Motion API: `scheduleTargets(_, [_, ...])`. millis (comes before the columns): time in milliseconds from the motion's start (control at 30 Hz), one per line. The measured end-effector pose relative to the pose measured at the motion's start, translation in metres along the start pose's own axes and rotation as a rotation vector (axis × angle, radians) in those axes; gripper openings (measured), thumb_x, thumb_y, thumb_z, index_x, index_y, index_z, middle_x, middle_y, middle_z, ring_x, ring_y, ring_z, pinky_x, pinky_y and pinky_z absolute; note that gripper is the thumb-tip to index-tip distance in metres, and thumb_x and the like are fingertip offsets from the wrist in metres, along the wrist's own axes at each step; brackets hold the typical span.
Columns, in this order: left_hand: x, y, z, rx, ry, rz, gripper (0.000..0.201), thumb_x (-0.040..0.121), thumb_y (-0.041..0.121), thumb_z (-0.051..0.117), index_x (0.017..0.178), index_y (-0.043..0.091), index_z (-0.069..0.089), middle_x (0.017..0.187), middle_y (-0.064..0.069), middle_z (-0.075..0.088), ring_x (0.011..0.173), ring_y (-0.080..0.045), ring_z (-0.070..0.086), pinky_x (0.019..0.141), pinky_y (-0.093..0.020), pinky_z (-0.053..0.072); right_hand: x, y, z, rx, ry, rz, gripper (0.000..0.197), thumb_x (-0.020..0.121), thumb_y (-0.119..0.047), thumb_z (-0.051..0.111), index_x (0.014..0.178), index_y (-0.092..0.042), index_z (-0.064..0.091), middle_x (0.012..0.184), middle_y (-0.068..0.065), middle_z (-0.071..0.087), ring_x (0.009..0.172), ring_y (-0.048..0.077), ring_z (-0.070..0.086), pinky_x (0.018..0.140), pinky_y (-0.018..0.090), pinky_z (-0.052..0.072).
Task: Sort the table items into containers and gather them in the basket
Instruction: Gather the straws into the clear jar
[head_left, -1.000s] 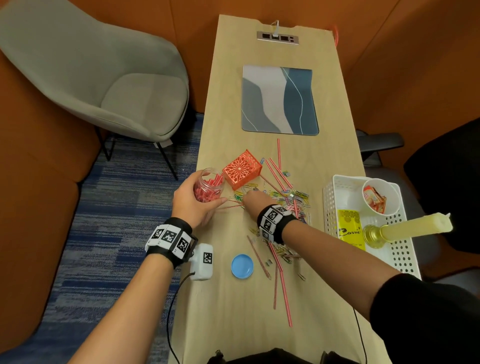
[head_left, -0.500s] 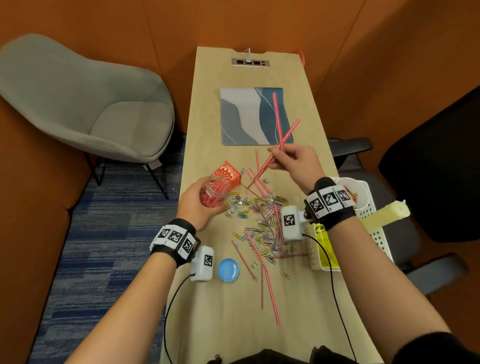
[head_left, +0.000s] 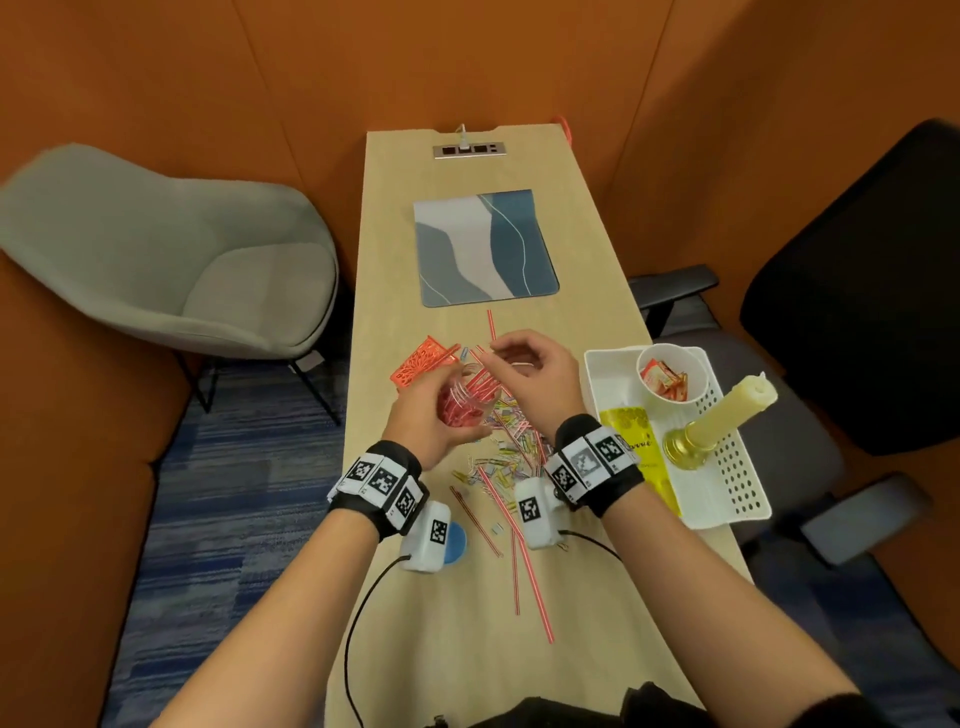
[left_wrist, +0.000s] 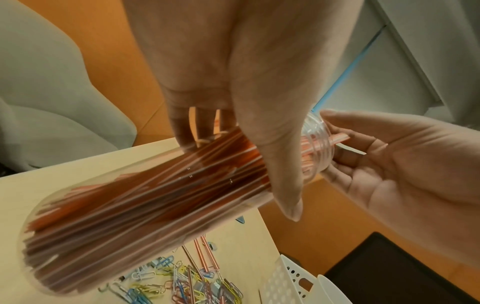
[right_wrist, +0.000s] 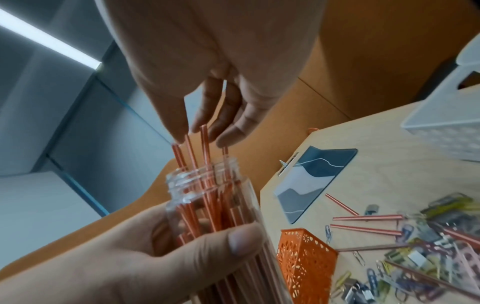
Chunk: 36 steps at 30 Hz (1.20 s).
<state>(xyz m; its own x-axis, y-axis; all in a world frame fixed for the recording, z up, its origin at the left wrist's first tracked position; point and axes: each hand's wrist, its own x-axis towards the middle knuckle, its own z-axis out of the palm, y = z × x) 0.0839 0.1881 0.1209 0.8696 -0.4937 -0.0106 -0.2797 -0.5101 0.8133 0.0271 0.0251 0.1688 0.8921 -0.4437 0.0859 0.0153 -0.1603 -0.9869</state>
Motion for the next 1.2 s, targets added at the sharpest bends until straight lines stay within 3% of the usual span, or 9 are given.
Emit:
scheduleTargets(133, [0.002, -0.001, 0.003, 0.039, -0.04, -0.012, 0.095, 0.053, 0.043, 0.098, 0.136, 0.025, 0.056, 0.121, 0.007, 0.067, 0.108, -0.01, 0.064, 0.096, -0.031, 0.054, -0.007, 0.009, -0.007, -0.099, -0.033, 0.014, 0.007, 0.079, -0.011, 0.079, 0.086, -0.012, 0.076, 0.08, -0.004, 0.073, 0.068, 0.001, 0.062, 0.067, 0.017, 0.05])
scheduleTargets(267, [0.004, 0.001, 0.012, 0.094, -0.087, -0.016, 0.092, 0.053, 0.04, 0.098, 0.134, 0.025, 0.057, 0.12, 0.004, 0.067, 0.106, -0.013, 0.065, 0.096, -0.037, 0.055, -0.011, 0.018, -0.02, -0.113, -0.012, 0.037, 0.009, 0.077, -0.013, 0.082, 0.084, -0.012, 0.077, 0.079, 0.001, 0.074, 0.075, 0.016, 0.069, 0.07, 0.023, 0.058])
scheduleTargets(433, [0.005, 0.005, 0.025, 0.118, -0.124, -0.015, 0.09, 0.055, 0.04, 0.097, 0.134, 0.025, 0.056, 0.12, 0.003, 0.066, 0.105, -0.014, 0.065, 0.096, -0.037, 0.054, -0.011, 0.024, -0.027, -0.149, -0.042, 0.053, 0.008, 0.076, -0.012, 0.082, 0.082, -0.014, 0.077, 0.078, 0.001, 0.074, 0.072, 0.014, 0.071, 0.069, 0.026, 0.061])
scheduleTargets(767, [0.001, 0.002, 0.028, 0.076, -0.084, -0.055, 0.092, 0.055, 0.047, 0.095, 0.135, 0.025, 0.056, 0.121, 0.004, 0.067, 0.107, -0.014, 0.064, 0.096, -0.038, 0.054, -0.013, 0.034, -0.026, -0.413, -0.17, -0.257, 0.009, 0.084, -0.022, 0.075, 0.092, -0.02, 0.079, 0.078, -0.013, 0.07, 0.076, -0.004, 0.059, 0.071, 0.005, 0.039])
scheduleTargets(867, [-0.006, -0.003, 0.026, 0.068, -0.056, -0.081, 0.093, 0.057, 0.043, 0.096, 0.138, 0.023, 0.055, 0.126, 0.004, 0.066, 0.111, -0.012, 0.061, 0.1, -0.033, 0.05, -0.02, 0.037, -0.023, -0.435, -0.265, -0.313, 0.012, 0.091, -0.026, 0.068, 0.094, -0.022, 0.079, 0.08, -0.01, 0.073, 0.081, 0.0, 0.058, 0.076, 0.014, 0.044])
scheduleTargets(1000, [-0.021, -0.014, 0.016, -0.008, 0.017, -0.124, 0.091, 0.058, 0.036, 0.097, 0.137, 0.021, 0.056, 0.124, 0.003, 0.067, 0.11, -0.014, 0.063, 0.099, -0.034, 0.053, -0.028, 0.053, -0.022, -0.172, 0.043, -0.07, 0.01, 0.091, -0.023, 0.067, 0.088, -0.02, 0.076, 0.077, -0.005, 0.073, 0.073, 0.012, 0.068, 0.069, 0.025, 0.055])
scheduleTargets(1033, [-0.025, -0.018, 0.012, -0.011, 0.028, -0.136, 0.089, 0.058, 0.036, 0.097, 0.136, 0.021, 0.056, 0.124, 0.003, 0.067, 0.11, -0.014, 0.063, 0.099, -0.035, 0.053, -0.03, 0.067, -0.021, -0.237, 0.017, 0.044, 0.008, 0.089, -0.024, 0.07, 0.084, -0.02, 0.075, 0.074, -0.005, 0.072, 0.07, 0.012, 0.067, 0.07, 0.028, 0.057])
scheduleTargets(1133, [-0.039, -0.029, 0.001, -0.044, 0.073, -0.178, 0.085, 0.058, 0.033, 0.097, 0.133, 0.022, 0.058, 0.12, 0.003, 0.069, 0.108, -0.013, 0.065, 0.097, -0.033, 0.054, -0.043, 0.116, -0.009, -0.732, -0.393, 0.353, 0.013, 0.079, -0.032, 0.078, 0.078, -0.02, 0.072, 0.076, -0.002, 0.071, 0.073, 0.013, 0.068, 0.077, 0.033, 0.059])
scheduleTargets(1200, [-0.048, -0.034, -0.007, -0.073, 0.108, -0.196, 0.082, 0.059, 0.03, 0.097, 0.131, 0.022, 0.059, 0.117, 0.005, 0.069, 0.106, -0.011, 0.066, 0.094, -0.027, 0.053, -0.052, 0.135, 0.002, -0.939, -0.524, 0.41, 0.024, 0.077, -0.037, 0.078, 0.086, -0.016, 0.072, 0.087, 0.002, 0.072, 0.086, 0.018, 0.069, 0.081, 0.032, 0.057])
